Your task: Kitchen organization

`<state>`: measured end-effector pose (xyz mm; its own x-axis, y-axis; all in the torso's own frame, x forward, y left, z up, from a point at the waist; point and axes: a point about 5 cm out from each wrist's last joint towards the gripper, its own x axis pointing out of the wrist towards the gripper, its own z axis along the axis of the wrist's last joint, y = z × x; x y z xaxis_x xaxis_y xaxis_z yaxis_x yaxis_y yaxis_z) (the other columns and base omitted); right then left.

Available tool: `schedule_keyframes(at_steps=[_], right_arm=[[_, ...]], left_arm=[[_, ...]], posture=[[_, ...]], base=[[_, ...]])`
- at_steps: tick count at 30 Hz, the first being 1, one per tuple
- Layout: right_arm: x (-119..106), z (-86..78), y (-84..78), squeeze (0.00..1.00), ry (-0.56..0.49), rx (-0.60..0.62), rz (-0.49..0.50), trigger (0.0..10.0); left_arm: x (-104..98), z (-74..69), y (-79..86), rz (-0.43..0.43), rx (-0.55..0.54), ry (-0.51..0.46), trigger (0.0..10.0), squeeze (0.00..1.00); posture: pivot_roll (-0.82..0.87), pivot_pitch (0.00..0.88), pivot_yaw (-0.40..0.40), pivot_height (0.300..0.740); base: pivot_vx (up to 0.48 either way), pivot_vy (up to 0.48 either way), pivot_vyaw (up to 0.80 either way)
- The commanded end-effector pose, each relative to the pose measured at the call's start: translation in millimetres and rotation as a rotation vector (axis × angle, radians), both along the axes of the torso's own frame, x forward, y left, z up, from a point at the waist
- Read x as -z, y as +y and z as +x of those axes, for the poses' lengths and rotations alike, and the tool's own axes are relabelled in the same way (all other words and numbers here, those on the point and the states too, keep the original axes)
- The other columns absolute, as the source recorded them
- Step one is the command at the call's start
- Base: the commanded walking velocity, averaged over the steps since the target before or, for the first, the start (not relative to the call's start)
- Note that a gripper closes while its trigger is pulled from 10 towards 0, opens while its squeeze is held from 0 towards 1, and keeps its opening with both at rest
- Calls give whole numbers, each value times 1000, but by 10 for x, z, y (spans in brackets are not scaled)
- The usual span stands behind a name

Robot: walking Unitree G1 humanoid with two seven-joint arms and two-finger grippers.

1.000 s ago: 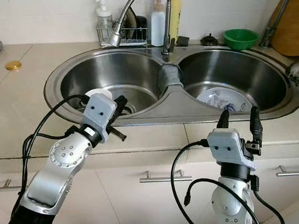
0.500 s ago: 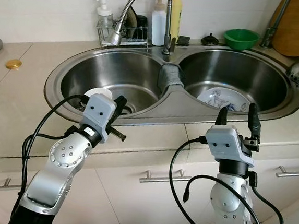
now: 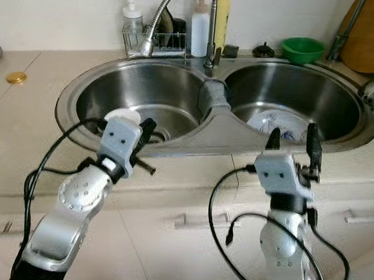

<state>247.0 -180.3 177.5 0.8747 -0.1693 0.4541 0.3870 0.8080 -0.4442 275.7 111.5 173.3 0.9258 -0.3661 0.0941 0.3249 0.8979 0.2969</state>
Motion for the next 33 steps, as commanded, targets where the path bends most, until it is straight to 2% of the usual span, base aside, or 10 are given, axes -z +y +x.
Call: schedule_keyframes(at_steps=[1,15,22,23,28,33], right_arm=[[3,-2,-51,0,3,12,33,10000],[-18,-22,-54,0,-7,7,28,10000],[-70,-28,-34,0,-48,11,-2,10000],[-152,-60,-37,0,-108,37,-50,10000],[-280,-120,-72,0,-200,93,-99,10000],[-275,-124,-89,0,-203,108,-105,10000]], left_arm=[[-43,-14,-7,-1,6,-24,10000,0],[-72,-30,-24,-10,25,-47,10000,0],[-167,-32,-4,-62,19,-98,10000,0],[-182,-34,-3,-69,20,-105,10000,0],[-187,-36,-7,-76,25,-111,10000,0],[-181,-37,-6,-82,29,-113,10000,0]], posture=[[61,0,6,740],[55,0,4,740],[60,0,4,740],[60,0,4,740],[62,0,3,740],[57,0,4,740]], base=[[0,0,-800],[0,0,-800],[0,-374,-800],[0,-480,-800],[0,-480,-733],[0,-480,-284]])
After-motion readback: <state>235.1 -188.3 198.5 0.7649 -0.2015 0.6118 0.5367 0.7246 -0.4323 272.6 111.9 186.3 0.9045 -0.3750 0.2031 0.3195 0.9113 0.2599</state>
